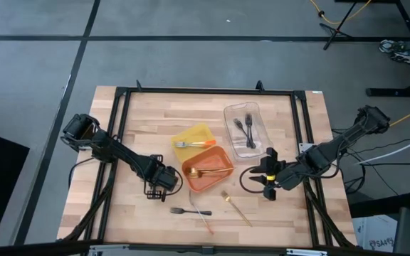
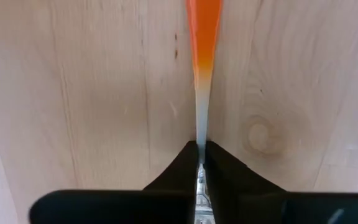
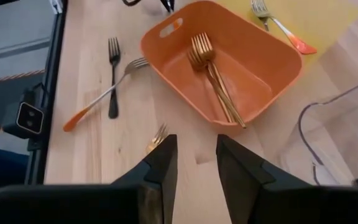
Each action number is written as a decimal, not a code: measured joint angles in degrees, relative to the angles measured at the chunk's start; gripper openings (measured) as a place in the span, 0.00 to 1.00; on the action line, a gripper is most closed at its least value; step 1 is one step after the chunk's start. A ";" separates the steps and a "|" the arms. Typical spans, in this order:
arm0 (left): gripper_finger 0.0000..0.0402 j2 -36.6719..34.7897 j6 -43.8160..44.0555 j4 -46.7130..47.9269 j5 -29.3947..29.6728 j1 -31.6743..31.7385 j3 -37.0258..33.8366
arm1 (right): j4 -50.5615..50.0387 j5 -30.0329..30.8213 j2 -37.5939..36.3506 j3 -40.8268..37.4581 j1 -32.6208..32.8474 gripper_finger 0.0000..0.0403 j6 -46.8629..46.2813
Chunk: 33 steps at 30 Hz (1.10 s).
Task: Sort silverware by color (type)
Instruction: Put the orange fork into the yellow bin
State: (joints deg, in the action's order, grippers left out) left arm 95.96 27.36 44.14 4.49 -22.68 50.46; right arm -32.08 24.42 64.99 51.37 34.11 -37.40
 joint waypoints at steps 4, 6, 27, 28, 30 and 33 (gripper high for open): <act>0.01 0.02 -0.01 0.00 0.02 0.00 0.00 | 0.12 0.26 0.00 -0.15 0.00 0.26 -1.79; 0.01 0.02 0.01 0.00 0.02 0.00 0.00 | 0.71 0.45 0.00 -0.15 0.00 0.26 -1.83; 0.01 0.31 2.59 6.38 -8.40 -4.38 8.60 | 1.03 0.60 0.00 -0.15 0.00 0.26 -1.76; 0.01 0.31 2.62 7.30 -8.99 -4.65 9.51 | 1.04 0.60 0.00 -0.15 0.00 0.26 -1.76; 0.01 0.31 2.61 8.65 -9.75 -5.27 11.71 | 1.03 0.62 0.00 -0.15 0.00 0.26 -1.76; 0.01 0.24 2.57 9.45 -10.05 -5.95 15.58 | 1.05 0.62 0.00 -0.15 0.00 0.26 -1.76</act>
State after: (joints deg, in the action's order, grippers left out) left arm 96.21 29.94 53.59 -5.56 -28.63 66.04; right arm -31.03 25.04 64.99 51.22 34.11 -39.16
